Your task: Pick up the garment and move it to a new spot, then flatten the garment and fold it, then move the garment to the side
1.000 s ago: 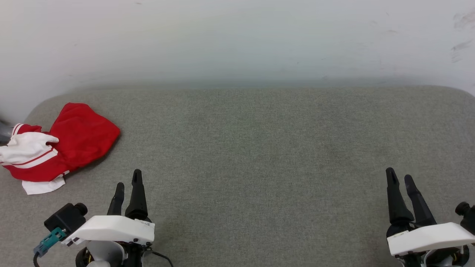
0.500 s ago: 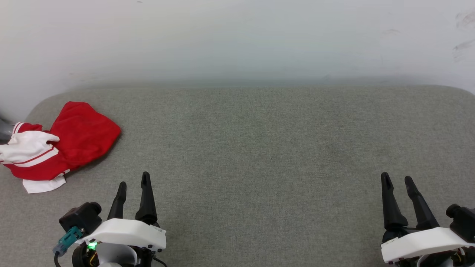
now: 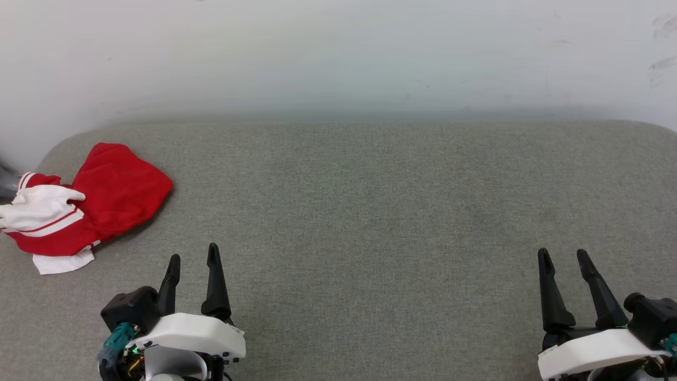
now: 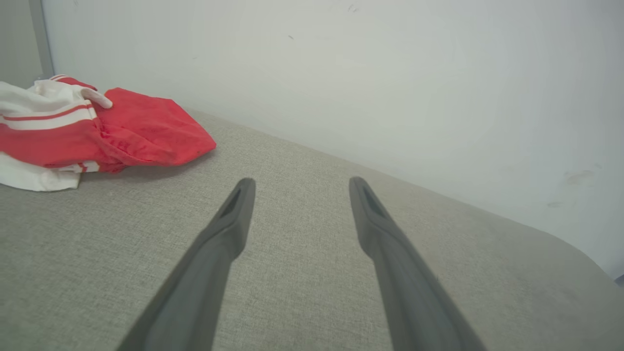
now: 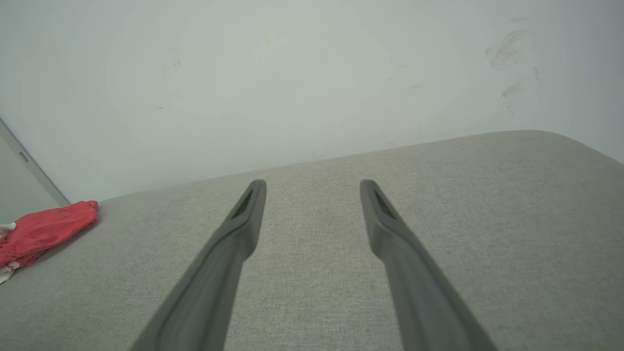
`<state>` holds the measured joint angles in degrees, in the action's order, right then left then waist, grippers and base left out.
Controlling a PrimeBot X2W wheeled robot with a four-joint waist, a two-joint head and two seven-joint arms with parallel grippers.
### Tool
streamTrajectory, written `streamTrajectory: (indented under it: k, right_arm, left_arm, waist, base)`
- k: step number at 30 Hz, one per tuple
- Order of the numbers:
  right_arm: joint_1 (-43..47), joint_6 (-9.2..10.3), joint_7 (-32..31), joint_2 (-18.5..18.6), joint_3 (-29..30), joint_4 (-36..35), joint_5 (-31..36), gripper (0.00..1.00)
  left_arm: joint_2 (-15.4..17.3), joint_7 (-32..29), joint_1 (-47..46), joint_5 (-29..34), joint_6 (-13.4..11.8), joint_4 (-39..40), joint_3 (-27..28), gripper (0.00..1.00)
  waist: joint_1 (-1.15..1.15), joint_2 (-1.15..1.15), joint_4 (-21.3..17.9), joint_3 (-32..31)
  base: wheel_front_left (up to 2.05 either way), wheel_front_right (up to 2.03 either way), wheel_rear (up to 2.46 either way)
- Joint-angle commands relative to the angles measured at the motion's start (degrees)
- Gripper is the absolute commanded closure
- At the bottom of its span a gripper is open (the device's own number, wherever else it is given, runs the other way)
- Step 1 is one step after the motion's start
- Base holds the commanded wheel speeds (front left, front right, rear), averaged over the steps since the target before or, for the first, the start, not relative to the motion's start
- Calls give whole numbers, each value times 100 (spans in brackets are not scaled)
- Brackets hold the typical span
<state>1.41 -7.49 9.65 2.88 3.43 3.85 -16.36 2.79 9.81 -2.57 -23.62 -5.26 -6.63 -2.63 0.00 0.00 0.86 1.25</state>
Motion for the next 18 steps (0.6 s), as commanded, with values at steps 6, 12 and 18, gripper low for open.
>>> streamTrajectory:
  k: [6,12,18]
  right_arm:
    - [55,0,144,2,-9,-111,477,0]
    - [88,0,220,1,-6,-180,747,0]
    - [134,1,296,1,-5,-259,918,0]
  left_arm:
    - [11,129,53,518,-105,98,-71,0]
    - [19,207,77,875,-139,136,-119,0]
    - [32,275,94,1165,-94,202,-180,0]
  waist:
    - [0,0,-1,-2]
    - [0,0,-1,-8]
    - [0,0,5,-11]
  base:
    - [0,0,0]
    - [0,0,0]
    - [0,0,0]
